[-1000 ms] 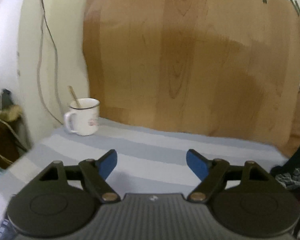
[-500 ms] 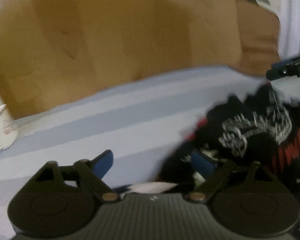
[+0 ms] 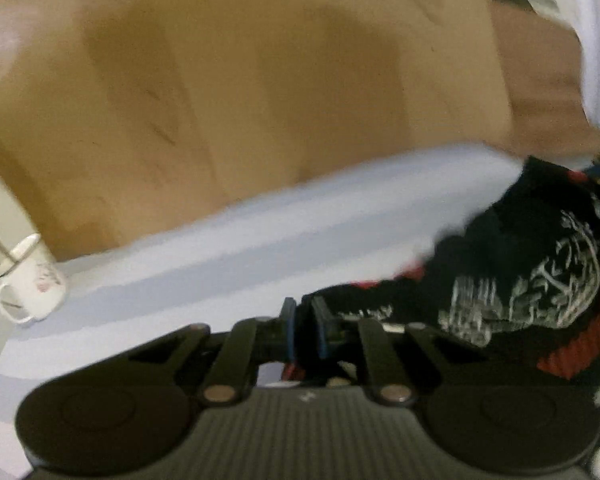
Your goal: Fold small clothes
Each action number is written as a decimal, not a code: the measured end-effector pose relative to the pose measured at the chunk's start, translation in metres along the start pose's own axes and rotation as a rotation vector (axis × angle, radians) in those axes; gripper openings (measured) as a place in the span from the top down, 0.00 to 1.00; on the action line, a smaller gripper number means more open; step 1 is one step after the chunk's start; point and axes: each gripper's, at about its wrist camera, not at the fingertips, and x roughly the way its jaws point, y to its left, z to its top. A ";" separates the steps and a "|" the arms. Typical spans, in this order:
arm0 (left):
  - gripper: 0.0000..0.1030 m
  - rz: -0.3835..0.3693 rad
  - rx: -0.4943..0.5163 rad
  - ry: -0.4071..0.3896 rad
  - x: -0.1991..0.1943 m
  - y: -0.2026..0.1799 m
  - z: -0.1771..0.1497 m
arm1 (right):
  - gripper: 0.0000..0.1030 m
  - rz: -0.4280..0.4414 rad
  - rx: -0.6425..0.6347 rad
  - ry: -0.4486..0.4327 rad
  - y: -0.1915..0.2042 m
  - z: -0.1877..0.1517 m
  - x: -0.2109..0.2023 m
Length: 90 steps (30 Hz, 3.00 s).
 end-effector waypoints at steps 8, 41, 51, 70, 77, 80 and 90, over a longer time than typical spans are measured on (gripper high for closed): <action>0.79 0.257 -0.070 -0.106 0.011 0.020 0.079 | 0.83 -0.297 -0.067 -0.290 0.006 0.071 0.001; 0.91 -0.559 -0.196 -0.003 -0.159 -0.024 -0.069 | 0.92 0.232 0.525 -0.055 0.058 -0.122 -0.136; 0.36 -0.639 0.045 -0.289 -0.202 -0.098 0.012 | 0.89 -0.190 0.579 -0.333 -0.011 -0.114 -0.200; 0.66 -0.704 -0.396 0.274 -0.056 -0.097 -0.062 | 0.87 -0.087 0.634 -0.144 -0.005 -0.166 -0.158; 0.94 -0.657 -0.393 0.129 -0.129 -0.022 -0.047 | 0.88 0.163 0.514 -0.269 0.017 -0.130 -0.210; 0.94 -0.563 -0.390 0.045 -0.179 0.027 -0.055 | 0.88 0.311 0.391 -0.260 0.050 -0.117 -0.224; 0.67 -0.394 -0.438 0.269 -0.147 0.043 -0.125 | 0.64 0.341 0.389 0.033 0.078 -0.138 -0.164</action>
